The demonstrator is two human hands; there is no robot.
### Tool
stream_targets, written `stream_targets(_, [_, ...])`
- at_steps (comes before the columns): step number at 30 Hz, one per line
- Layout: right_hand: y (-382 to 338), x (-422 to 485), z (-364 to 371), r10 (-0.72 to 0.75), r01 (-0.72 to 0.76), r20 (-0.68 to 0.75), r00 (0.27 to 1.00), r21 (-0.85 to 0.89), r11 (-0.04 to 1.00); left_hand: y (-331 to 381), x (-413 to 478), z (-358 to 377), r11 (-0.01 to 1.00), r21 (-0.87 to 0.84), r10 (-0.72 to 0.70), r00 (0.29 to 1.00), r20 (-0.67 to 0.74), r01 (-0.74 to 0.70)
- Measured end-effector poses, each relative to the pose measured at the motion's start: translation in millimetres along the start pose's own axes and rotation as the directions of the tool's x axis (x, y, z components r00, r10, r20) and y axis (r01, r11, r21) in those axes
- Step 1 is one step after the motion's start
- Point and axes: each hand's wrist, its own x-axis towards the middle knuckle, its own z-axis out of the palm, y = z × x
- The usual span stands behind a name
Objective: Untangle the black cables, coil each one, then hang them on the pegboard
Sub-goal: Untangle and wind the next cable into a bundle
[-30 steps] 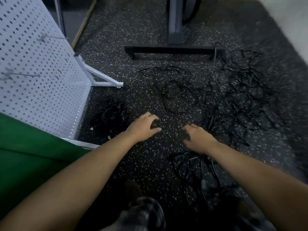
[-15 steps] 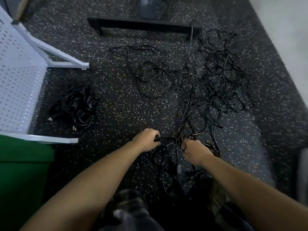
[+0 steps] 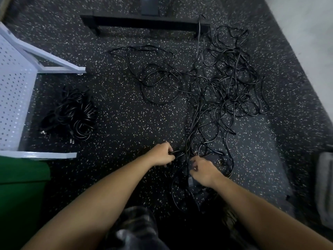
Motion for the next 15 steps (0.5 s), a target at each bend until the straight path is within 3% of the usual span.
stream_targets(3, [11.6,-3.9,14.5,0.026,-0.030,0.066,0.997,0.061,0.998,-0.4,-5.2,2.6,0.998,-0.065,-0.005,0.999,0.043,0.007])
stream_targets(6, [23.1,-6.6,22.8,0.033,-0.038,0.063,0.997,0.086,0.996,-1.2,-6.5,6.4,0.998,0.067,0.020,0.998,-0.052,-0.016])
stream_targets(11, [42.3,-3.3,8.5,0.085,-0.071,-0.302,0.950,0.055,0.996,1.6,-3.3,3.6,0.975,0.220,0.067,0.975,-0.212,-0.019])
stream_targets(15, [53.4,3.1,-0.8,0.061,-0.028,-0.302,0.951,0.111,0.993,-6.2,-0.2,-2.9,0.983,0.181,0.067,0.958,-0.279,-0.015])
